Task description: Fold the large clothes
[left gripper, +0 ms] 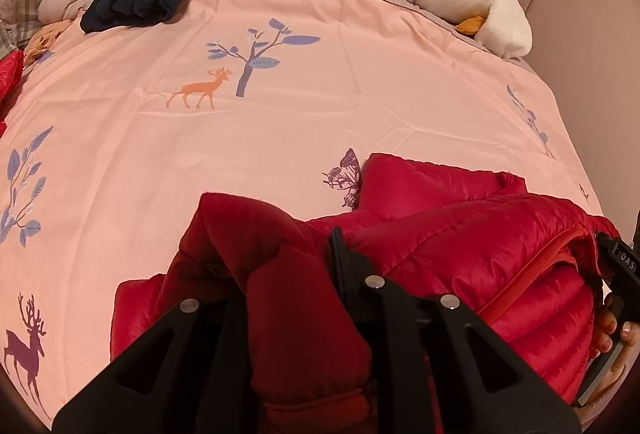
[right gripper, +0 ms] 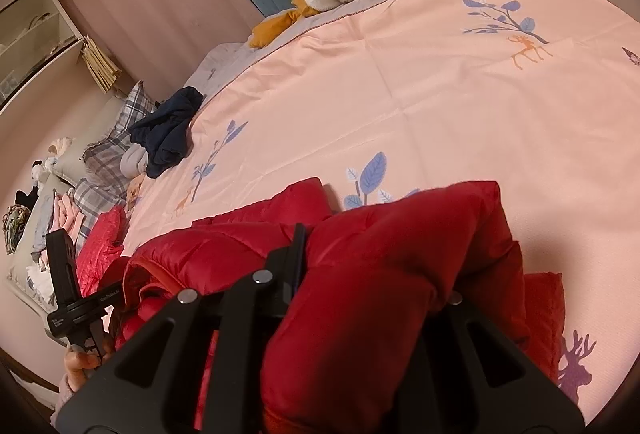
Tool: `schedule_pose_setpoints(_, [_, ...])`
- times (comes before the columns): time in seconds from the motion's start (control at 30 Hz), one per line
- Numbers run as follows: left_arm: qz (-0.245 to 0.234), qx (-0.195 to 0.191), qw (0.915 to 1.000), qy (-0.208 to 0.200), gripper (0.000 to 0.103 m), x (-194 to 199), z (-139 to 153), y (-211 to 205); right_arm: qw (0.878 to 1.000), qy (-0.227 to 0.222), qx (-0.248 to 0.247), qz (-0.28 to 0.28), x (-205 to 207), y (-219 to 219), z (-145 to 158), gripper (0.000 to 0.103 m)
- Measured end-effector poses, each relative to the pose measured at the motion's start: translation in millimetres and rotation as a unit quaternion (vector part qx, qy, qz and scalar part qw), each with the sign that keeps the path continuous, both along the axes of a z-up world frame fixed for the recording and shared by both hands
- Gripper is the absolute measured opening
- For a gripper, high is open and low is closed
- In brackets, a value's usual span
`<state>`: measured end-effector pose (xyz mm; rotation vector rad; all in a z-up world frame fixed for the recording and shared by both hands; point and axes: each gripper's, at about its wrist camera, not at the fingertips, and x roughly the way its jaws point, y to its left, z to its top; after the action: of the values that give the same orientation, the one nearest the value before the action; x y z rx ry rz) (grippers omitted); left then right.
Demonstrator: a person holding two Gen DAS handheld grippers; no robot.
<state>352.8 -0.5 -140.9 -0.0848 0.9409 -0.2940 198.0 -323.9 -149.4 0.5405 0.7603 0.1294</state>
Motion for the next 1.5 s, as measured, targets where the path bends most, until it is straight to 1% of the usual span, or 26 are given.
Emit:
schedule_pose_setpoints(1.17, [0.003, 0.004, 1.0, 0.006, 0.015, 4.4, -4.6, -2.6, 1.0, 0.002, 0.0, 0.0, 4.2, -1.2, -5.0, 0.013])
schedule_pose_setpoints(1.5, [0.006, 0.003, 1.0, 0.007, 0.015, 4.8, -7.7, -2.1, 1.0, 0.006, 0.008, 0.003, 3.6, -2.1, -6.5, 0.017])
